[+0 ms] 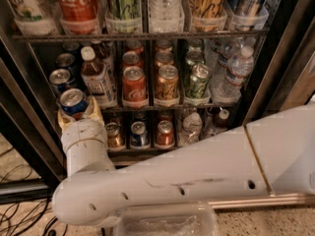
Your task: Pick pepsi can from middle shelf of fridge
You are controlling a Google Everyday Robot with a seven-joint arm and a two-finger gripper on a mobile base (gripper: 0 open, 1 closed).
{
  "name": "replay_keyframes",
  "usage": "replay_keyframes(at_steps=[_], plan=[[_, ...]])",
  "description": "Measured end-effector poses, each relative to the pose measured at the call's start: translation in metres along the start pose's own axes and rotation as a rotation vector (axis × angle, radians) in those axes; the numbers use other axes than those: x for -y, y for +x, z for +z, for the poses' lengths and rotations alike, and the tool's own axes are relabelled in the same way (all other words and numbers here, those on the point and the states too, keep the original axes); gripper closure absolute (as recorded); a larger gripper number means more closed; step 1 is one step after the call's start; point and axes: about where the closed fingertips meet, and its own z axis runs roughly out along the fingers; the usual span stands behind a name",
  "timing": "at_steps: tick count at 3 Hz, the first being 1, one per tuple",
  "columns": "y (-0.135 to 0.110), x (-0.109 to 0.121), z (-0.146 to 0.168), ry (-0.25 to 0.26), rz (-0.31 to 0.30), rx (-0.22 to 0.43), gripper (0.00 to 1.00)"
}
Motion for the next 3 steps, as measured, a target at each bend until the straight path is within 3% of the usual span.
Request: replay_keyframes(at_steps=[1,2,3], plan=[[0.001,0.0,-0.001,-0.004,0.0,-0.002,1.0],[-0.015,0.025,-0.012,-0.007,0.006,0.021,1.0],[-0.031,0.064,-0.019,-0.023,0.044,0.023,1.0]])
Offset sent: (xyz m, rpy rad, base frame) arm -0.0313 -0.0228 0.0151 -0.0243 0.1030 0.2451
